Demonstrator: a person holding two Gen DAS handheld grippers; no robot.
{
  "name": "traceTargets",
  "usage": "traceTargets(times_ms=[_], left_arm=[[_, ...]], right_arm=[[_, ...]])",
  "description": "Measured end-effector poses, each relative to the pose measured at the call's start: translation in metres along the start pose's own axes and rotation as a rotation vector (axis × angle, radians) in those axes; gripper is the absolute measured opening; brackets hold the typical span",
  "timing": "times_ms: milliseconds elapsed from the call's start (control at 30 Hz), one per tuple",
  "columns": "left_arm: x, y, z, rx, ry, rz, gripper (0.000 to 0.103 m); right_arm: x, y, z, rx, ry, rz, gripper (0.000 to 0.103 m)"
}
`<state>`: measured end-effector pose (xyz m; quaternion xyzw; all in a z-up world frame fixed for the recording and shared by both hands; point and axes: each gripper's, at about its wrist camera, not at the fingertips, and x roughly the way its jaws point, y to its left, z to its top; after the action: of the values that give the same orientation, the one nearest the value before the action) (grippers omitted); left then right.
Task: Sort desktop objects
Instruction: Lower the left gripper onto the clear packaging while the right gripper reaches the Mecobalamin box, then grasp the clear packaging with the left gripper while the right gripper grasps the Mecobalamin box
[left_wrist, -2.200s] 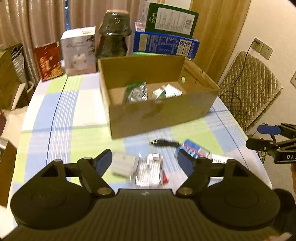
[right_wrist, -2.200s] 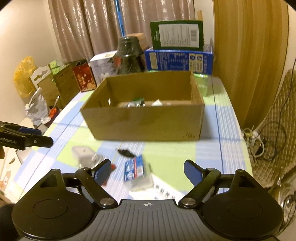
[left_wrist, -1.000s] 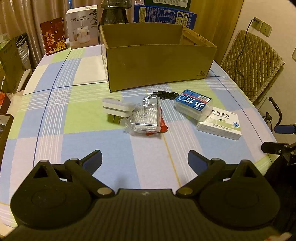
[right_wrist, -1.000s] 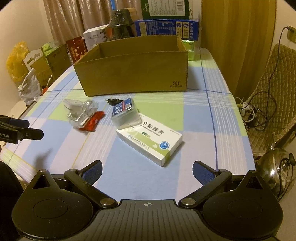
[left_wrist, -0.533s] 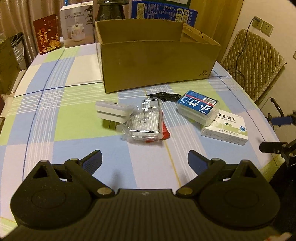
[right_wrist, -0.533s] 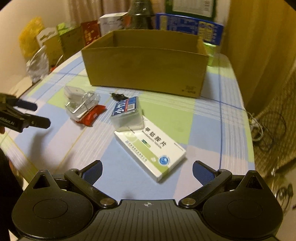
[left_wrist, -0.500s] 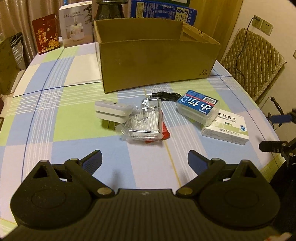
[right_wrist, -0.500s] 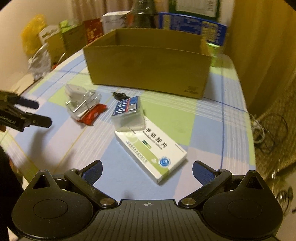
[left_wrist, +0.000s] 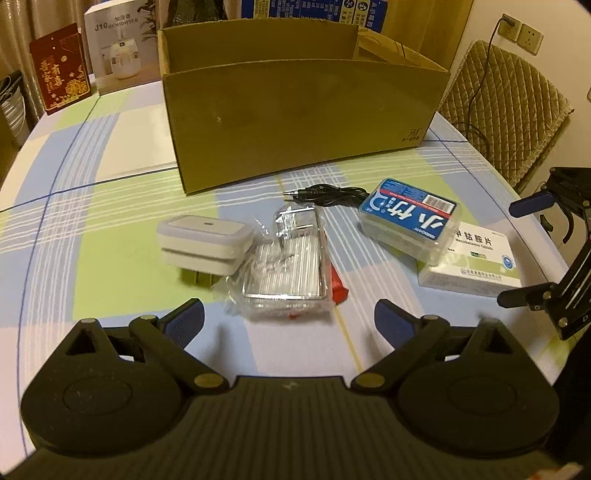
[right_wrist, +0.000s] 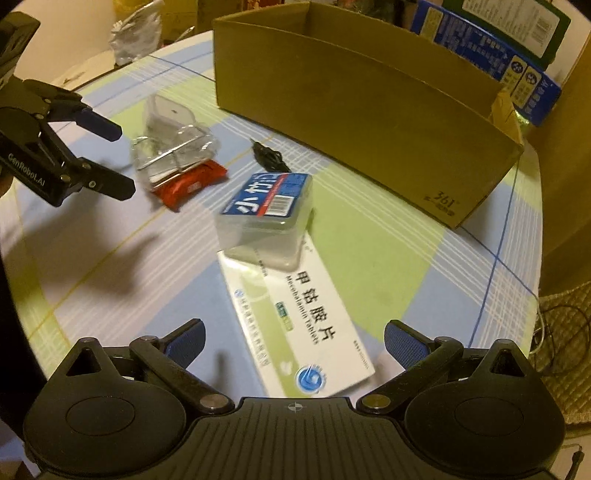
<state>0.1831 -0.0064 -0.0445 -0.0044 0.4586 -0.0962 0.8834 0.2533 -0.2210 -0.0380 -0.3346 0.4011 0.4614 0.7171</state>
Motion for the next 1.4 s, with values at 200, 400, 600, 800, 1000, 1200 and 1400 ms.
traceTargets(times_ms=[200,400,600,800,1000,1200,1400], left_arm=[[0.015,0.0,0.006,0.003,-0.008,0.007,0.093],[0.022,0.003,0.01,0.008,-0.018,0.03,0.063],[0.021,-0.003,0.003,0.027,-0.002,0.027,0.049],[0.008,-0.012,-0.01,0.036,0.022,0.016,0.049],[-0.01,-0.026,-0.029,0.053,0.039,0.0,0.049],[-0.016,-0.038,-0.045,0.072,0.04,0.003,0.049],[-0.018,-0.046,-0.053,0.127,0.035,0.024,0.054]], right_arm=[[0.014,-0.008,0.005,-0.014,0.023,0.019,0.1],[0.024,-0.013,0.008,-0.023,0.052,0.039,0.094],[0.03,-0.011,0.011,-0.024,0.072,0.053,0.081],[0.023,-0.005,0.009,0.013,0.108,0.044,0.07],[0.007,0.011,0.001,0.12,0.129,0.098,0.069],[0.0,0.036,-0.009,0.144,0.139,0.093,0.069],[-0.001,0.043,-0.02,0.207,0.097,0.068,0.07]])
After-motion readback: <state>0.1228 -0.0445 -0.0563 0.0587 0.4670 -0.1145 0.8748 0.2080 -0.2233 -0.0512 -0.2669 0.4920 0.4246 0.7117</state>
